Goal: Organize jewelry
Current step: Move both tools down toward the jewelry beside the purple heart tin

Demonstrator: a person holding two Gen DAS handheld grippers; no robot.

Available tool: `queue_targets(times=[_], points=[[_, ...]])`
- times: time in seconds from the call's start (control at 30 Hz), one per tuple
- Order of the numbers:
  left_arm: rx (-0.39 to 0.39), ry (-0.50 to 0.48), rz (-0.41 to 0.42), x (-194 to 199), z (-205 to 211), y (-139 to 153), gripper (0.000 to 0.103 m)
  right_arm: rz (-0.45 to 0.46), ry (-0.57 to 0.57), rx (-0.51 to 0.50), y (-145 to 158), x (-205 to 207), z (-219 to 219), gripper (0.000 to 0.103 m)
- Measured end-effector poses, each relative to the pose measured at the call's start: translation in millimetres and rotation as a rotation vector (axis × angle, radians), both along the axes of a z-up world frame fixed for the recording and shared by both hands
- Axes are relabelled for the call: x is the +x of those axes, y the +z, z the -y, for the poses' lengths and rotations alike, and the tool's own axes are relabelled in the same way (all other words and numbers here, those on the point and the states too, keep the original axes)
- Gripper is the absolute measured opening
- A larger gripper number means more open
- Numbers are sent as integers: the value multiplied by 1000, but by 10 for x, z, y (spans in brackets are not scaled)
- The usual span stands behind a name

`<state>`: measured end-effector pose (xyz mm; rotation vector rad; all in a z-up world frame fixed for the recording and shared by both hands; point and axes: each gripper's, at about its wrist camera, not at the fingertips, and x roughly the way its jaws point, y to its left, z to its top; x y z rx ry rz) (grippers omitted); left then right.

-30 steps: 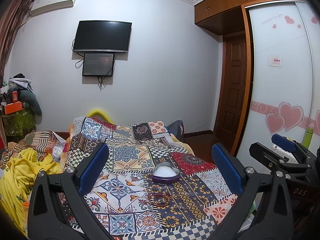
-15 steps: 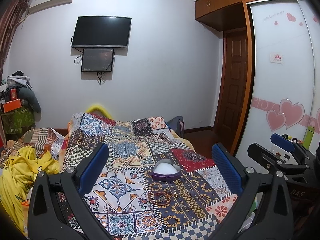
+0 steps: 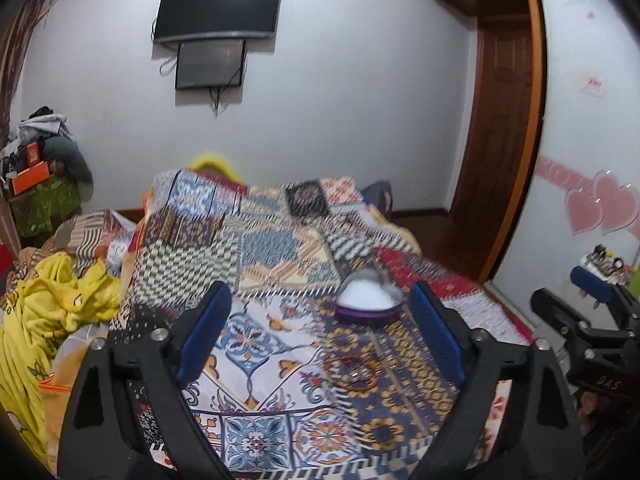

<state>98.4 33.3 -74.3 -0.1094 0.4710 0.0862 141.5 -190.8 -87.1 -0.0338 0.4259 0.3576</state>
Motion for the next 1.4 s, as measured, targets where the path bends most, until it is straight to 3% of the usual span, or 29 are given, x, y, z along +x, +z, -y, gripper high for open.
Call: queue_targets(times=[0.17, 0.3, 0.5, 0.7, 0.97, 1.1, 1.4], points=[[-25, -10, -114, 279, -135, -328, 72, -94, 21, -44, -243, 183, -13, 76], [-72, -42, -223, 489, -250, -608, 54, -162, 42, -63, -435, 304, -11, 61], [-133, -110, -348, 688, -279, -960, 36, -242, 83, -88, -683, 429, -50, 48], [-120, -165, -405, 808, -176, -1129, 29, -318, 135, -87, -870, 534, -81, 46], [-126, -169, -450, 961, -186, -1308, 27, -356, 194, -103, -997, 600, -210, 45], [-133, -186, -468, 1024, -178, -1370, 26, -377, 227, -117, -1060, 652, -298, 32], [-103, -213, -494, 1094, -108, -1475, 9, -368, 251, -157, -1140, 677, -430, 21]])
